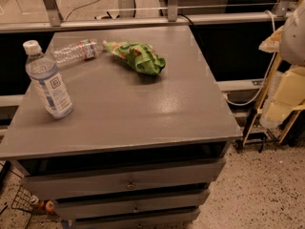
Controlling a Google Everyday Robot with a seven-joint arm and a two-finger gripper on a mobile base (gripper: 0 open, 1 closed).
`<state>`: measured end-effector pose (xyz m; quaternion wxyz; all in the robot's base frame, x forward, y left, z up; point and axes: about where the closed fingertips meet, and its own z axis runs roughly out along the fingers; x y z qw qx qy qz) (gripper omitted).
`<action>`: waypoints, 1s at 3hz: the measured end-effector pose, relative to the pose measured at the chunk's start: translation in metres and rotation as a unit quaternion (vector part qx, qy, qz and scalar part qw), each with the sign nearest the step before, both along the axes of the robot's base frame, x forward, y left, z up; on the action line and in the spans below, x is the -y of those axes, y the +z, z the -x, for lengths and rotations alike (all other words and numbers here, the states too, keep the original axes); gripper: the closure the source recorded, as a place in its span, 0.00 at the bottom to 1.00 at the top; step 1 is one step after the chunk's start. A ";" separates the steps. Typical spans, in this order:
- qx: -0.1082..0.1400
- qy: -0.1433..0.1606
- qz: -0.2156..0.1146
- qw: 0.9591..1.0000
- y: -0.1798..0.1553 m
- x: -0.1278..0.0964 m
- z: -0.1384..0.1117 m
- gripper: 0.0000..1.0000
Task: Move green rice chip bag near blue plastic bottle
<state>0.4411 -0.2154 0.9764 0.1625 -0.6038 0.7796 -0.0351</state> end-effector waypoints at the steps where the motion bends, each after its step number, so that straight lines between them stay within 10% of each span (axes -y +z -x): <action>1: 0.003 0.005 -0.006 1.000 -0.004 -0.004 -0.012 0.00; 2: 0.023 0.014 -0.060 0.998 -0.015 -0.030 -0.052 0.00; 3: 0.078 -0.007 -0.155 0.985 -0.010 -0.073 -0.099 0.00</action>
Offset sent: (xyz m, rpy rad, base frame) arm 0.1273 0.0703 -0.0226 0.3191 -0.1603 0.0472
